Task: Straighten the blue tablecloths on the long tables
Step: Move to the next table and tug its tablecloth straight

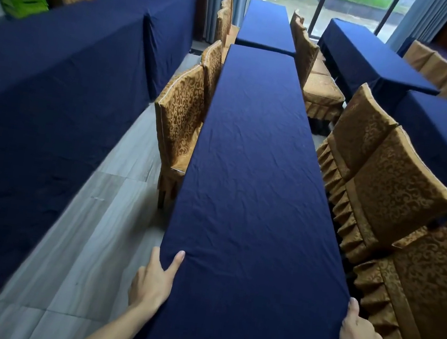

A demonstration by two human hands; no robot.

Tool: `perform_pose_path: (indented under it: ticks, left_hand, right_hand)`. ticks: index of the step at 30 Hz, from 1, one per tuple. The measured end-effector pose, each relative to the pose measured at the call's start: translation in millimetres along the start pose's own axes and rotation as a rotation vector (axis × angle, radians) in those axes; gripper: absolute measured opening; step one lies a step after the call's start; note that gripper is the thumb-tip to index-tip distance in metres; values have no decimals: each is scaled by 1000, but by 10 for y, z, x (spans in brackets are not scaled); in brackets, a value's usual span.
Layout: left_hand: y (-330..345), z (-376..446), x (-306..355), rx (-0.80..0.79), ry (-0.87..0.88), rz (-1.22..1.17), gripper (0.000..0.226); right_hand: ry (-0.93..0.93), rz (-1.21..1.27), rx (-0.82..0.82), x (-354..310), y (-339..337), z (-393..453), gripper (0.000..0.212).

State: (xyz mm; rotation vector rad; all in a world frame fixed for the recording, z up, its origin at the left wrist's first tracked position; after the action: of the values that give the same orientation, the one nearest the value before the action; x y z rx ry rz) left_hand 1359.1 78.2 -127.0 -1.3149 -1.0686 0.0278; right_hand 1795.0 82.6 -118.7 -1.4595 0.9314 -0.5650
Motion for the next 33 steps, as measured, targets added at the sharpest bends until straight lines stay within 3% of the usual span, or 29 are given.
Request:
perform_pose_path:
  ticks: [4,11,20,24,33]
  left_hand:
    - [-34,11,-21,-4,1,3,76]
    - [62,-91,109,19,29,51,72]
    - [38,-216,105,30,35,163,70]
    - [-135,-614,-49,44,52,195,68]
    - [-507,-1732,-682,155,75,278,59]
  right_hand:
    - [9,-7,5,9,54,-44,109]
    - [46,-6,36,101,90,83,99]
    - [-102,82,94,192,10,-54,85]
    - [-191,71,119,529,-100,-377,72]
    - [-268,35,153,1442,-194,-1011,68]
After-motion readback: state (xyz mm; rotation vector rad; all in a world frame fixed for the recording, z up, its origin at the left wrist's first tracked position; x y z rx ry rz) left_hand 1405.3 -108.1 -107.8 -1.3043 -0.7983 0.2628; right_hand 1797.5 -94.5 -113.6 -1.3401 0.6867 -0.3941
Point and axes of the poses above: each hand's wrist, its own z-axis towards the middle knuckle, its own y-axis out of the palm, x = y × z, the point moved 1 cm from there along z, towards the middle knuckle, and after that the axes turned 15 degrees about x, right-handed, at the moved point
